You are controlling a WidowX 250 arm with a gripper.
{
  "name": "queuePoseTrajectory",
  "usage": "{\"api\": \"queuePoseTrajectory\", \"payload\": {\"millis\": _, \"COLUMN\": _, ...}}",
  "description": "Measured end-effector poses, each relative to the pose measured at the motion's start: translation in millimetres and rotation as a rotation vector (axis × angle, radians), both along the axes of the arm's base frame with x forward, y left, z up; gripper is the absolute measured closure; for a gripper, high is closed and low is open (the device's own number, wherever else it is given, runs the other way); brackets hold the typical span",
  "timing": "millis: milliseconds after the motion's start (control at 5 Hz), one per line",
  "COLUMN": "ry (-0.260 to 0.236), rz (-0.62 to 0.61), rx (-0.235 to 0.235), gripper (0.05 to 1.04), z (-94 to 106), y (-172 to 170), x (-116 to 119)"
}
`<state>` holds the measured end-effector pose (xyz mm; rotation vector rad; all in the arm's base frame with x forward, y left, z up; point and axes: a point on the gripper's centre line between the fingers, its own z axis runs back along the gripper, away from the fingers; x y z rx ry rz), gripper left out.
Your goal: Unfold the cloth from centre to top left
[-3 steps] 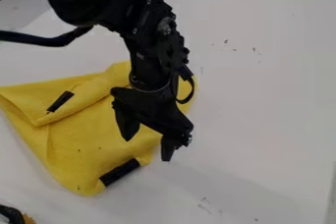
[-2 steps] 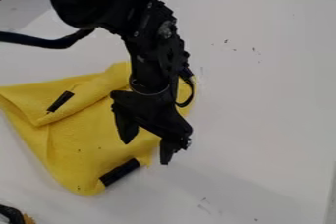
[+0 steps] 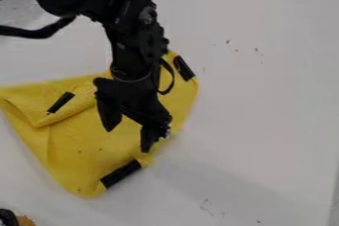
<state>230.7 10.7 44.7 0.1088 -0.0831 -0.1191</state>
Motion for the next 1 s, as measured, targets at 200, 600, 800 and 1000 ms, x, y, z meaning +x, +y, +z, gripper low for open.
{"api": "queuePoseTrajectory", "payload": {"millis": 200, "ry": -0.038, "rz": -0.003, "rx": 0.042, "gripper": 0.083, "z": 9.7, "y": 39, "x": 9}}
{"api": "queuePoseTrajectory", "payload": {"millis": 600, "ry": -0.082, "rz": -0.051, "rx": 0.1, "gripper": 0.083, "z": 20.4, "y": 110, "x": 41}}
{"api": "queuePoseTrajectory", "payload": {"millis": 800, "ry": -0.083, "rz": -0.058, "rx": 0.097, "gripper": 0.083, "z": 7.3, "y": 132, "x": 48}}
{"api": "queuePoseTrajectory", "payload": {"millis": 1000, "ry": -0.066, "rz": -0.051, "rx": 0.085, "gripper": 0.083, "z": -8.0, "y": 147, "x": 47}}
